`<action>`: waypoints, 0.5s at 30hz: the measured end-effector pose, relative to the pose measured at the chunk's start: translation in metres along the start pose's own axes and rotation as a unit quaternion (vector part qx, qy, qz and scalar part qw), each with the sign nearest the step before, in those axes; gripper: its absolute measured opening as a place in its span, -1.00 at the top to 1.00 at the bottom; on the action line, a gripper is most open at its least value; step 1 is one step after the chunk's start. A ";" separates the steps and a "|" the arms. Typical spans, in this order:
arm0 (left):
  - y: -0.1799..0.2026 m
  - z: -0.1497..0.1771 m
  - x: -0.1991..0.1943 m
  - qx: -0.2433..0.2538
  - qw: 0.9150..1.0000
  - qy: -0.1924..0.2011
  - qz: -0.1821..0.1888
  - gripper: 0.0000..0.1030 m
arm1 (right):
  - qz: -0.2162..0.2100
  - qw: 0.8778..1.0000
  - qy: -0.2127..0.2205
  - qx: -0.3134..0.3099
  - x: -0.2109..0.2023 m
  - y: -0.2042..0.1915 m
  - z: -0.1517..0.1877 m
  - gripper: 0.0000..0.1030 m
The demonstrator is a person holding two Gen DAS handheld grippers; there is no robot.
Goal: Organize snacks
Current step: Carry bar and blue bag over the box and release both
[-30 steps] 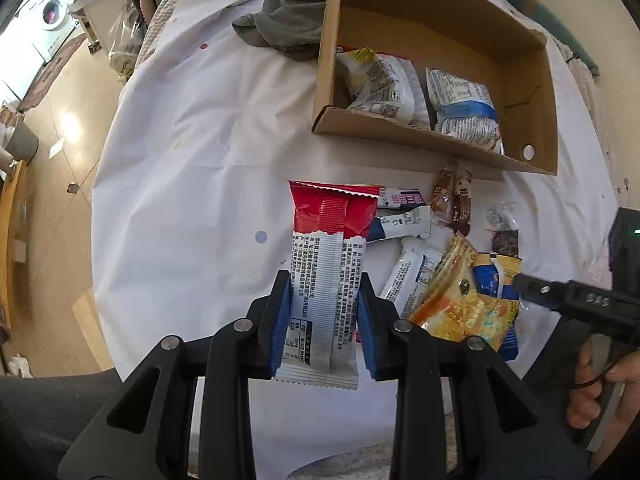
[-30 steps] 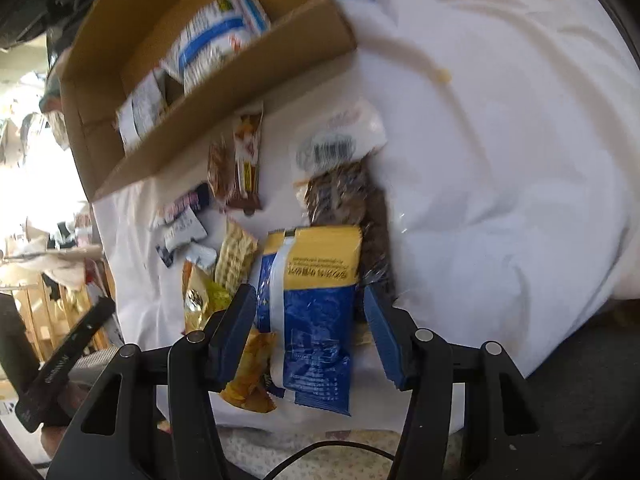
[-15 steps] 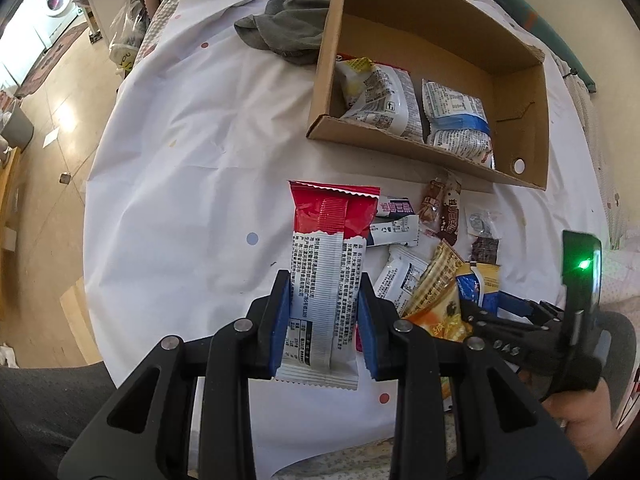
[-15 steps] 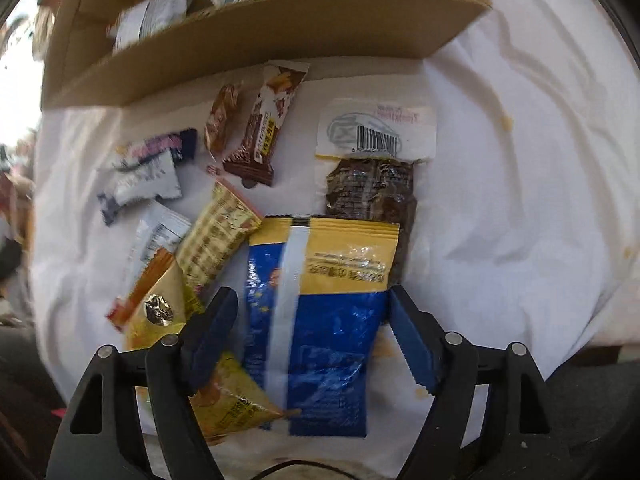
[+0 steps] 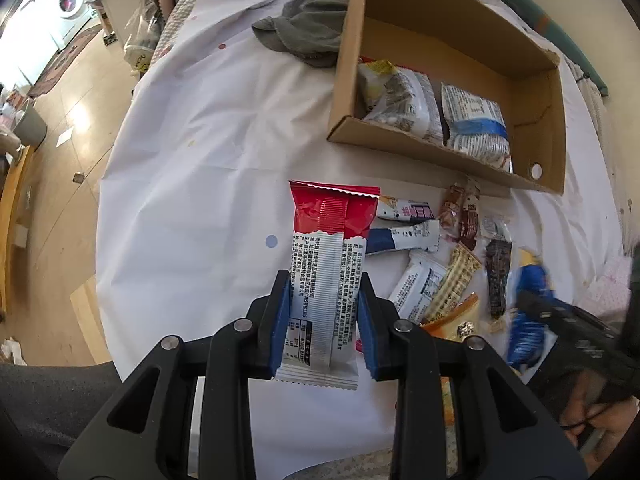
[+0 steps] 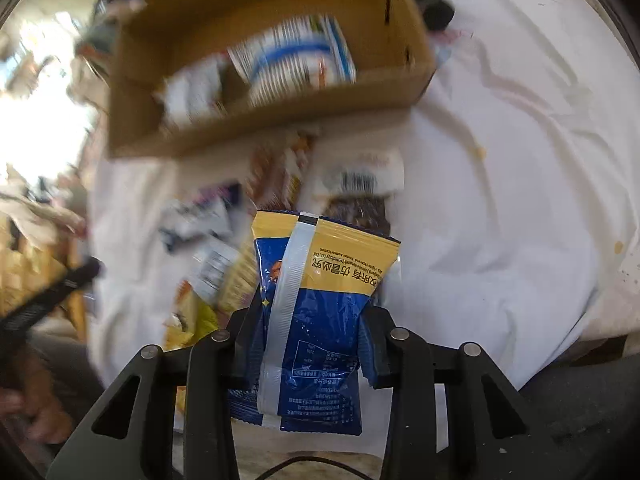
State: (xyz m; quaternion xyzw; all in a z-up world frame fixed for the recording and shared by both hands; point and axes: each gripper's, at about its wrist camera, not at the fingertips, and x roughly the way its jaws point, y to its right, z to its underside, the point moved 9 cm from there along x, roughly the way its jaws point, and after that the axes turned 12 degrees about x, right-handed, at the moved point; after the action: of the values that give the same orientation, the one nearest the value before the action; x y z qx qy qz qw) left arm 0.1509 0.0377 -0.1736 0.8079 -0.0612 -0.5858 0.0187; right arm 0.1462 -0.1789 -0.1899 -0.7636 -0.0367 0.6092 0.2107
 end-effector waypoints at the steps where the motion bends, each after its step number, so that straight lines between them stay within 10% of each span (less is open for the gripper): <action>1: -0.001 -0.002 -0.002 -0.002 1.000 0.007 -0.001 0.47 | -0.007 1.000 0.023 0.001 -0.011 0.000 -0.005 0.23; 7: -0.002 -0.019 -0.025 -0.004 0.998 0.064 -0.016 0.47 | -0.056 0.991 0.125 -0.003 -0.069 -0.007 -0.053 0.23; 15: -0.001 -0.041 -0.043 0.005 0.993 0.115 -0.034 0.47 | -0.092 0.983 0.158 -0.010 -0.085 -0.014 -0.096 0.23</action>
State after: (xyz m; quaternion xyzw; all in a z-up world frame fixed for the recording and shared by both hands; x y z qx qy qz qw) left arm 0.1770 0.0424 -0.1197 0.8717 -0.0337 -0.4889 0.0016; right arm 0.2180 -0.2197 -0.0913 -0.8459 -0.0790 0.4584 0.2610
